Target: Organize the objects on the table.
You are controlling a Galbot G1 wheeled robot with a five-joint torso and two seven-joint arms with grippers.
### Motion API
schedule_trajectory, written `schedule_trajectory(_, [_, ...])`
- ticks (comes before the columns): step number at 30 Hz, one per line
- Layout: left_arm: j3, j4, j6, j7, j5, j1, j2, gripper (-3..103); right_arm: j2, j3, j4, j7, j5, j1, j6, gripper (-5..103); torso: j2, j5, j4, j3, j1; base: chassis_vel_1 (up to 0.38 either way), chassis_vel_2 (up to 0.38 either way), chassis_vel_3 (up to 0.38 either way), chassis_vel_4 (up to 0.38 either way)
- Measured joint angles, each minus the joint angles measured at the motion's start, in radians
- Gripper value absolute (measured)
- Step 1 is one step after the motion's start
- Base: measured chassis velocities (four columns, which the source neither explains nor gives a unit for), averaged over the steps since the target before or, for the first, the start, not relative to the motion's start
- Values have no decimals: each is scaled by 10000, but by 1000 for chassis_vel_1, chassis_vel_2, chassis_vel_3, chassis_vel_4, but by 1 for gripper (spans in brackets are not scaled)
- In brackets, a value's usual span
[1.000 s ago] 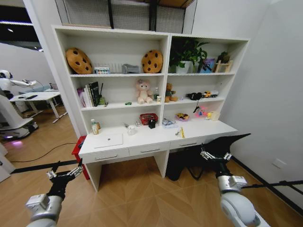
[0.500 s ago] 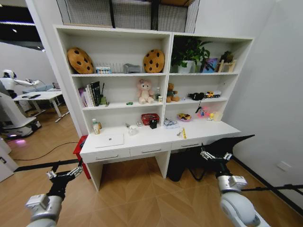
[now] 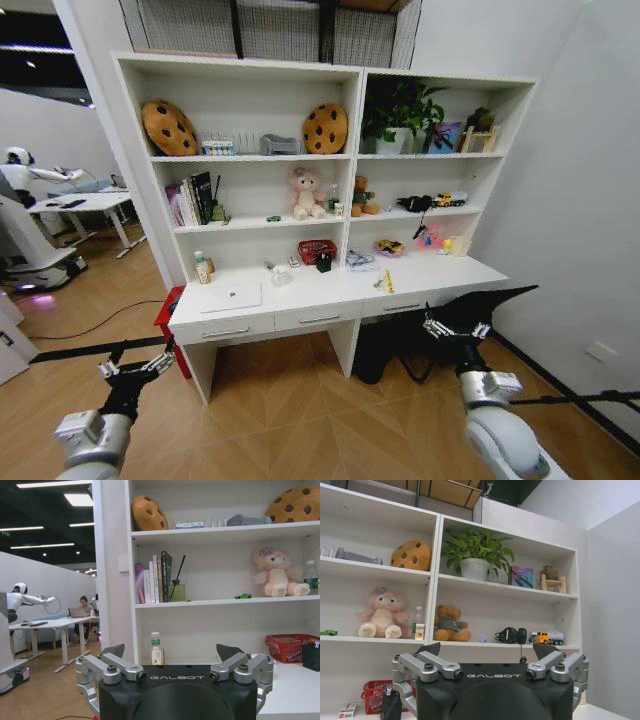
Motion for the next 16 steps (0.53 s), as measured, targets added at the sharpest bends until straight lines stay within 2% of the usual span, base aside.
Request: schedule_trajectory(16, [0, 0, 0, 0, 0, 0, 0, 100, 0, 0, 0, 0, 0, 0, 0, 100, 0, 0, 0, 0, 1, 0, 0, 0, 0])
